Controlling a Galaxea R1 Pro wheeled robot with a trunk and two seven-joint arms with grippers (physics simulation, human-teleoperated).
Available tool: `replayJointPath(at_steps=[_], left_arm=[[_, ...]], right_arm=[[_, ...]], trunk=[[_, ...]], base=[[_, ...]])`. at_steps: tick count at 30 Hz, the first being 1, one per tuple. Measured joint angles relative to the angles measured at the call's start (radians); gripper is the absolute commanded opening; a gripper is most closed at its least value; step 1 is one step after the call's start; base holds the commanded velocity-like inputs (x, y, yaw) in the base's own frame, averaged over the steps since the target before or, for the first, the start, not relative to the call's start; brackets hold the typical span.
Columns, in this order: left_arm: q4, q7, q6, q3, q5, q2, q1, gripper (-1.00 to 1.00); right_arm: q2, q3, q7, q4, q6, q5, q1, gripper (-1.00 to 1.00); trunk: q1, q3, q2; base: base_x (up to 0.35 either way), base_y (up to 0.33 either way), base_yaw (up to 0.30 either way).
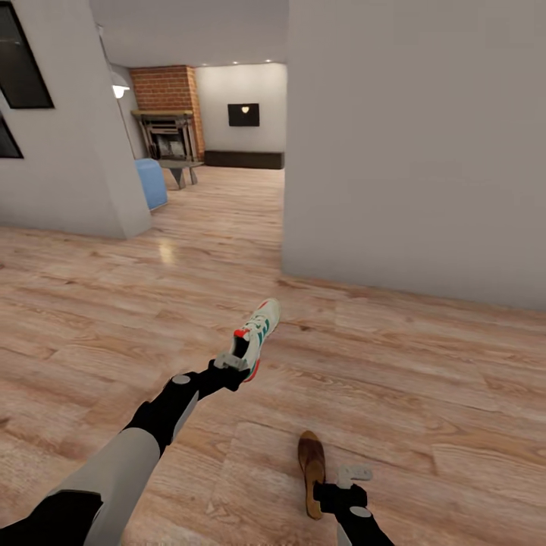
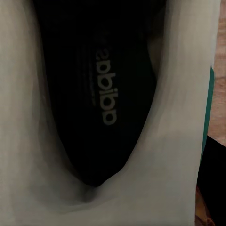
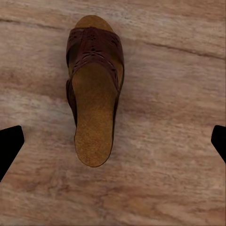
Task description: Pick up the two gym shoes and the two sandals from the corridor floor and place them onto the hallstand (shoe rack) in the corridor, making sure they are on the rack and not on the floor. Arrange them so the two gym shoes are next to each other and the two sandals are next to each other.
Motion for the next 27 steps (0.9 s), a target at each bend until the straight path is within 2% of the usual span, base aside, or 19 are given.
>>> replayJointPath(at_steps=[10, 14, 22, 27], left_arm=[[-0.002, 0.001, 0.0, -0.001, 0.001, -0.028, -0.017, -1.0], [-0.001, 0.002, -0.001, 0.0, -0.001, -0.031, -0.016, -1.0], [0.0, 0.002, -0.016, 0.008, 0.001, -0.025, -0.006, -1.0], [0.001, 0.007, -0.015, 0.009, 0.001, -0.025, -0.007, -1.0]], right_arm=[[0.0, -0.004, 0.001, 0.0, 0.0, 0.0, 0.0, 1.0], [0.0, -0.004, 0.001, 0.001, -0.001, 0.0, 0.0, 1.0], [0.0, -0.005, 0.001, 0.001, -0.006, 0.0, 0.0, 1.0], [0.0, -0.006, 0.001, 0.001, -0.007, -0.001, 0.0, 1.0]], trunk=[[0.038, -0.044, -0.07], [0.041, -0.065, -0.072], [0.041, -0.073, -0.072], [0.04, -0.075, -0.072]], base=[[0.0, 0.0, 0.174], [0.0, 0.0, 0.167], [0.01, 0.0, 0.111], [0.218, 0.0, -0.106]])
